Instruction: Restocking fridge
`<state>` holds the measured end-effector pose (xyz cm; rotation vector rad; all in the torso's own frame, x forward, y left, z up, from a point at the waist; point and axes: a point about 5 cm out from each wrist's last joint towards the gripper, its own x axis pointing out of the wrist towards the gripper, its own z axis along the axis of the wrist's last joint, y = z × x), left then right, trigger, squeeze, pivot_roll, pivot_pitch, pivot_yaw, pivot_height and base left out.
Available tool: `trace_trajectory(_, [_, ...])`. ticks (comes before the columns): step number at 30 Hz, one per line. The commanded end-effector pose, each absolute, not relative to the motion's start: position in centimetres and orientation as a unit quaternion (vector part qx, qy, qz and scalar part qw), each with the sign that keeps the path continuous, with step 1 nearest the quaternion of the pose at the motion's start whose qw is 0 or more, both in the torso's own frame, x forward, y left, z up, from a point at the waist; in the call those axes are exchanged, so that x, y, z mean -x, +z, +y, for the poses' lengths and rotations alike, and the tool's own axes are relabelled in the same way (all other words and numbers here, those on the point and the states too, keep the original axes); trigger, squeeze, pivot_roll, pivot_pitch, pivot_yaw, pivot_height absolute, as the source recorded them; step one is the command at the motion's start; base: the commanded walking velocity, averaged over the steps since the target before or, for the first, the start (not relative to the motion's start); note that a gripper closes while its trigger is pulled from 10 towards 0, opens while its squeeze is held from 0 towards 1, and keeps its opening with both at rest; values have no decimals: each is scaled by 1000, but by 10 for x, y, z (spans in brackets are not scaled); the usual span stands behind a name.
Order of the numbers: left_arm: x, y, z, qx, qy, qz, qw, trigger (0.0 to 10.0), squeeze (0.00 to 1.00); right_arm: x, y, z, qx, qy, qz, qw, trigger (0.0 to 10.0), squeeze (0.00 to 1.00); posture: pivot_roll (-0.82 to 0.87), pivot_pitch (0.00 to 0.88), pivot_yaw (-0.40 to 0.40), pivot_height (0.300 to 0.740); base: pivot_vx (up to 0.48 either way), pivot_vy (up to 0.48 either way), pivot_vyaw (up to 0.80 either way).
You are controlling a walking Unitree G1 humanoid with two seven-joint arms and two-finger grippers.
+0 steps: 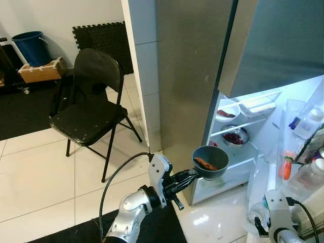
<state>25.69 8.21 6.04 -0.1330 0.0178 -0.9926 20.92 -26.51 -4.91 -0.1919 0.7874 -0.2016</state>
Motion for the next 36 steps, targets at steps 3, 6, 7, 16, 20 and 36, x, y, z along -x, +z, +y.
trace_trajectory(3, [-256,59,82,66,-478,5,876,10000,0,-207,-49,-268,79,-95,376,918,10000,0,-3,0,-12,740,0,0,0])
trace_trajectory(6, [-256,60,82,67,-479,4,875,10000,0,-211,-49,-258,50,-64,365,927,10000,0,-6,0,-12,740,0,0,0])
trace_trajectory(7, [-257,60,81,67,-479,4,875,10000,0,-212,-49,-253,38,-47,361,931,10000,0,-5,0,-13,740,0,0,0])
trace_trajectory(16, [-256,60,79,70,-480,2,875,10000,0,-212,-54,-227,-8,54,355,933,10000,0,-7,0,-14,740,0,0,0])
trace_trajectory(20, [-256,61,78,71,-481,0,874,10000,0,-205,-59,-209,-27,147,372,916,10000,0,-9,0,-13,740,0,0,0])
trace_trajectory(36, [-256,61,75,72,-485,-1,871,10000,0,-248,-27,-195,-125,164,258,944,10000,0,-10,0,-12,740,0,0,0])
